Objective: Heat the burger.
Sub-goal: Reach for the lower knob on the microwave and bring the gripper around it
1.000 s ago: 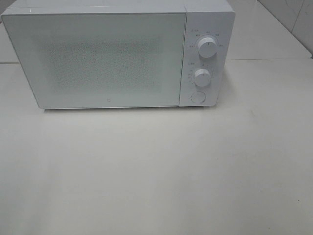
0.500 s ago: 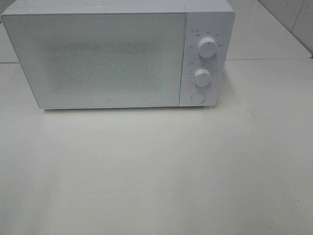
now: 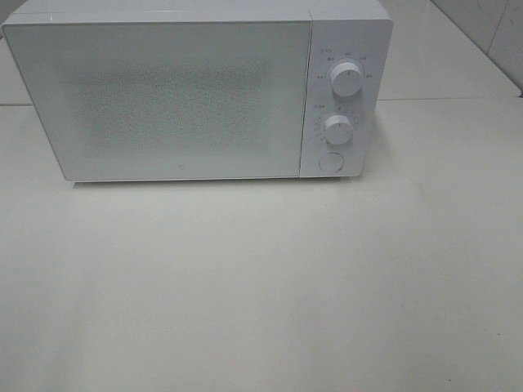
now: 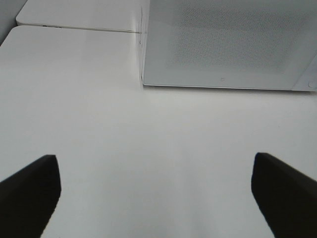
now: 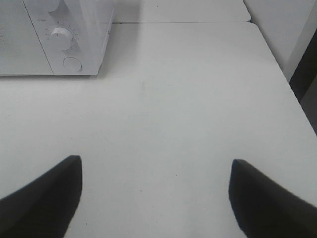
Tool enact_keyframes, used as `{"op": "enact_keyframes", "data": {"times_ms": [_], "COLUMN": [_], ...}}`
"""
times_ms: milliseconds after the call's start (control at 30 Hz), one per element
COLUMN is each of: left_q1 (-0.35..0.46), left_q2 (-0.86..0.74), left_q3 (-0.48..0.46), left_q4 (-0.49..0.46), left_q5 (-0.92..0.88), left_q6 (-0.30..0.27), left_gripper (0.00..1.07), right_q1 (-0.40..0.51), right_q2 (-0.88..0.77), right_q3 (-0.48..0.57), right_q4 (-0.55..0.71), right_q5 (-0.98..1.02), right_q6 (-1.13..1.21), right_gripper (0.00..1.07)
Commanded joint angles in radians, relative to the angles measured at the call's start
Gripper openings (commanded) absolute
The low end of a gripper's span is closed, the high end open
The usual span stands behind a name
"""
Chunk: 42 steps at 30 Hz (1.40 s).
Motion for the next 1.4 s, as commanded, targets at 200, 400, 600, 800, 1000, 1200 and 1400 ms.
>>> {"op": "enact_keyframes", "data": {"times_ms": [200, 400, 600, 800, 1000, 1200, 1400], "left_q1": [0.002, 0.002, 0.002, 0.002, 0.002, 0.002, 0.002], "left_q2": [-0.022, -0.022, -0.022, -0.022, -0.022, -0.022, -0.022], "left_q3": [0.005, 0.005, 0.005, 0.005, 0.005, 0.005, 0.005], "left_q4": [-0.01, -0.01, -0.01, -0.01, -0.01, -0.01, -0.01], "left_q5": [-0.014, -0.014, -0.014, -0.014, -0.014, -0.014, -0.014], "left_q6": [-0.002, -0.002, -0.002, -0.001, -0.001, -0.001, -0.001], "left_gripper": [1.0, 1.0, 1.0, 1.0, 1.0, 1.0, 1.0], "right_q1": [-0.008, -0.008, -0.005, -0.005, -0.005, -0.005, -0.005], "right_q2": [-0.009, 0.094, 0.209, 0.314, 0.377, 0.503, 0.625], "right_q3": [-0.026, -0.026, -0.008, 0.032, 0.061, 0.113, 0.138], "right_q4": [0.027, 0.027, 0.027, 0.028, 0.028, 0.027, 0.027], "right_q5": [-0.158, -0.214, -0.314, -0.442, -0.53, -0.705, -0.862], "right_q6": [0.007, 0.015, 0.015, 0.022, 0.022, 0.022, 0.022], "right_gripper": [0.76, 0.76, 0.76, 0.76, 0.76, 0.76, 0.76]}}
